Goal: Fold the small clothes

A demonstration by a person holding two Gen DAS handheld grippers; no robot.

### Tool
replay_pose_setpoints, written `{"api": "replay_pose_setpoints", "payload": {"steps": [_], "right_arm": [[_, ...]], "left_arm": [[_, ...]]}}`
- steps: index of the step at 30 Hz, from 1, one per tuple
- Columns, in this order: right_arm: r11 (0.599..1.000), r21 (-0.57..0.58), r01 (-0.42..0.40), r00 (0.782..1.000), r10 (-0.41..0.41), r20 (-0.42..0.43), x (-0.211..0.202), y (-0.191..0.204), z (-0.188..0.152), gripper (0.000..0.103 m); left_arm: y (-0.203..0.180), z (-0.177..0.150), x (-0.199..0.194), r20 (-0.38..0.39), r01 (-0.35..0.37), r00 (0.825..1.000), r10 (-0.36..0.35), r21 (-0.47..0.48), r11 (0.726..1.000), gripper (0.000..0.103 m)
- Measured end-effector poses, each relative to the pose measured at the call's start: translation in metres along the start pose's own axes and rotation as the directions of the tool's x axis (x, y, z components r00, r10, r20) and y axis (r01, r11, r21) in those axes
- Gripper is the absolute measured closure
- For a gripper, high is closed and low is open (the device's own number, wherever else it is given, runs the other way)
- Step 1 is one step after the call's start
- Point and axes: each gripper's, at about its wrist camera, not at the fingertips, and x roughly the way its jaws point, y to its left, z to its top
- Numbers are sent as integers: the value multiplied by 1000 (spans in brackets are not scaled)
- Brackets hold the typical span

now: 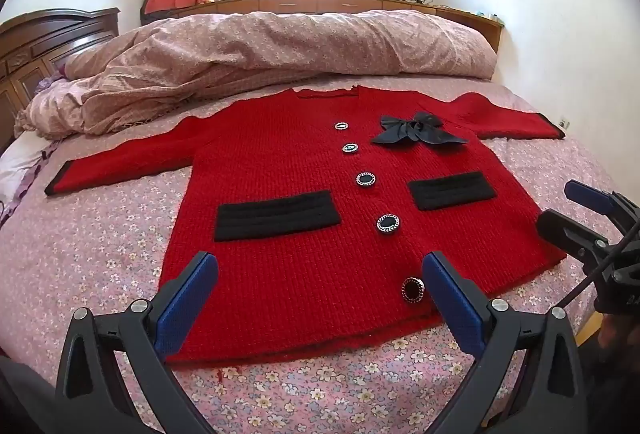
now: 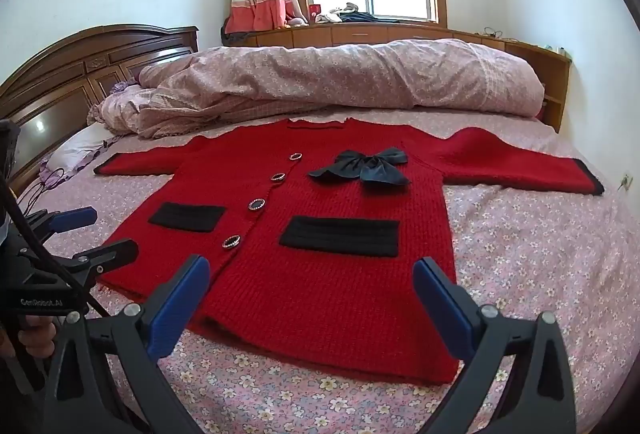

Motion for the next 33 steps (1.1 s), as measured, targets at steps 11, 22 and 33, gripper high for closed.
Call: {"api": "replay_pose_setpoints", "payload": {"steps": [11, 22, 33], "right_arm": [[1000, -4, 1, 1000, -1, -5, 2, 5, -2, 0], [1000, -6, -3, 1000, 3, -7, 5, 2, -5, 0], [1000, -10, -8, 1000, 8, -6, 4, 4, -4, 0]], "left_arm": [[2, 0, 2, -1, 8, 1000, -8, 0, 1000, 4], [0, 0, 2, -1, 2, 1000, -2, 4, 1000, 4], [-1, 0, 1, -2, 0, 1000, 0, 7, 1000, 4]]}}
